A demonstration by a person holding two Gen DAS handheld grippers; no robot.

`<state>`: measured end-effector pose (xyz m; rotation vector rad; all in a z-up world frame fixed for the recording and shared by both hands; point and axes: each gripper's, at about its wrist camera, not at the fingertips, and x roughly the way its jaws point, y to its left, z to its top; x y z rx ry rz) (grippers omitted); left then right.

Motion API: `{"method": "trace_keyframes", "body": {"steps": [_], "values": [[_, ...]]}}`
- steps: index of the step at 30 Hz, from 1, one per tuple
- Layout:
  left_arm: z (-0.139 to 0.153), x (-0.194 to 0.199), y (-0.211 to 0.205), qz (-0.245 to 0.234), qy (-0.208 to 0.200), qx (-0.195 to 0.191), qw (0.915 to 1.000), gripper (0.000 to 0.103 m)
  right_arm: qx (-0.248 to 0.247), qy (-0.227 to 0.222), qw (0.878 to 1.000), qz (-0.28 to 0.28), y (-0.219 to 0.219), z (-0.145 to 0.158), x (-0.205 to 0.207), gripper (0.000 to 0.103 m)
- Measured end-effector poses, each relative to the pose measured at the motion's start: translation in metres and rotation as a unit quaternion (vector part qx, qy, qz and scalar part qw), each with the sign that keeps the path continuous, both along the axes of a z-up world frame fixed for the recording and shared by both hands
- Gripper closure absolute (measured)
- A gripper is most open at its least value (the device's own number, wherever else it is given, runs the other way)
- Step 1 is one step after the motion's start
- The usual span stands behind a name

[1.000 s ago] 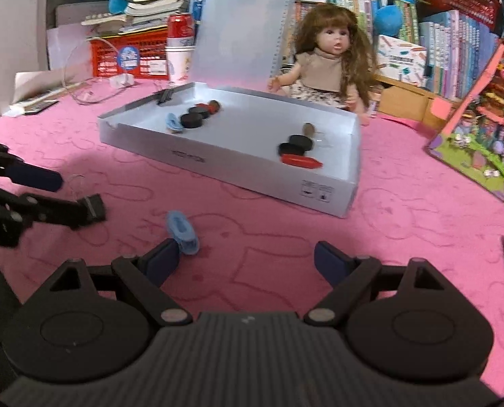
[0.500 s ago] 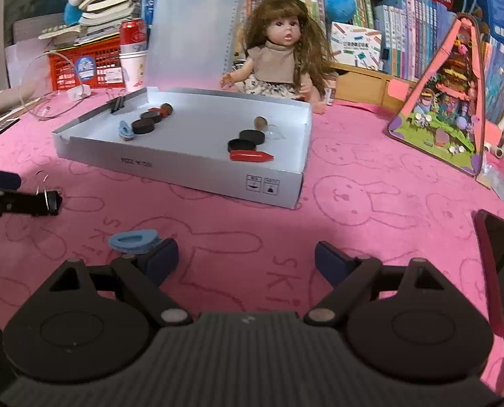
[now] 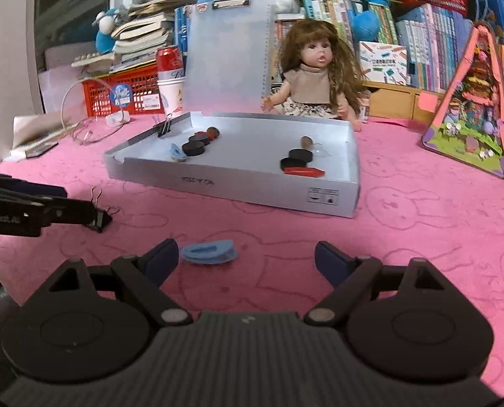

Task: Organize rigid objects
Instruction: 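Grasp the black binder clip with the left tool while the right tool grasps the blue clip, then carry the binder clip and blue clip with both tools over the tray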

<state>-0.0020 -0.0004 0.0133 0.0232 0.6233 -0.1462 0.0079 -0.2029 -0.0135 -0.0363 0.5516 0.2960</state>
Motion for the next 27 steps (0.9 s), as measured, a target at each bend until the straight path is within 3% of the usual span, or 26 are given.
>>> {"method": "trace_keyframes", "body": {"steps": [4,7,10,12,14,16,27], "values": [[-0.010,0.002,-0.009,0.026,-0.007,-0.003,0.9996,0.048,-0.010,-0.011,1.000,-0.010,0.012,-0.004,-0.002,0.010],[-0.018,0.006,-0.011,0.035,-0.003,-0.013,0.9993,0.048,-0.014,-0.016,1.000,-0.023,0.018,-0.006,-0.002,0.016],[-0.024,0.007,-0.016,0.040,-0.012,0.004,0.9991,0.052,-0.011,-0.013,1.000,-0.027,0.021,-0.009,-0.002,0.024],[-0.026,0.008,-0.019,0.041,-0.015,0.013,0.9990,0.054,-0.011,-0.018,1.000,-0.023,0.023,-0.009,-0.004,0.031],[-0.027,0.006,-0.020,0.044,-0.024,0.022,0.9985,0.073,-0.014,-0.023,1.000,-0.017,0.026,-0.009,-0.007,0.046],[-0.028,0.005,-0.022,0.041,-0.031,0.033,0.9981,0.074,-0.015,-0.026,1.000,-0.008,0.029,-0.009,-0.009,0.057],[-0.021,0.007,-0.017,0.041,-0.013,0.009,0.9990,0.074,-0.011,-0.024,1.000,-0.012,0.027,-0.002,-0.006,0.059]]}}
